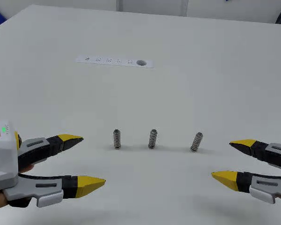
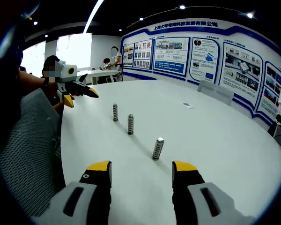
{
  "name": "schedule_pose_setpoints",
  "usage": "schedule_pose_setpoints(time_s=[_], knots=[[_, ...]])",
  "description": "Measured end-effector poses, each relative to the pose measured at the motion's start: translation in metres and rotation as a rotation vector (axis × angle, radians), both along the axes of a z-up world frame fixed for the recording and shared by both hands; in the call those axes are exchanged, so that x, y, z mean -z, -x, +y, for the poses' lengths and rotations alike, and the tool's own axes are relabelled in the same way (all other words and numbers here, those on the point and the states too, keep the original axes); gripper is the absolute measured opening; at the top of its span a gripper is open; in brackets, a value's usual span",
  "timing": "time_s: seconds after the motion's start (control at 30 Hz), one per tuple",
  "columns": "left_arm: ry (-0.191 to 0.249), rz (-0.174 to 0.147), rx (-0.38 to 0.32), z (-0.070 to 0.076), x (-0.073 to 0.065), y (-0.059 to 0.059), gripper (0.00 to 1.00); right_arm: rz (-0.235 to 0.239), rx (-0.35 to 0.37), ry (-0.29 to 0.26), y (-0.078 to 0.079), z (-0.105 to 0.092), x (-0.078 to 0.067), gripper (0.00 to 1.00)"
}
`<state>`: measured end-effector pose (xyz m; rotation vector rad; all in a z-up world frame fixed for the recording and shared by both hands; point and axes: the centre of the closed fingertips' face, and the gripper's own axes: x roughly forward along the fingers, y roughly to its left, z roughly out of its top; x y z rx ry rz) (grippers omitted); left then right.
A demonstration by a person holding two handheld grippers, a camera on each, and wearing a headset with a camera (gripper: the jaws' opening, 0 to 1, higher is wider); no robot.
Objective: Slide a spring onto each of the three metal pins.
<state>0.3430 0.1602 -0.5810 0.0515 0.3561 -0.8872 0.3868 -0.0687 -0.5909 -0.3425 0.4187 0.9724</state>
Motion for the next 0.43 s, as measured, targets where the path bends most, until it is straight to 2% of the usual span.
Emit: schedule_pose_setpoints(time_s=[0.43], knots=[[0.009,0.004,-0.008,0.0025,0.0016,-0.003,0.72,-0.007,0.018,-0.025,-0.0027,0.0006,-0.0021,0.59]])
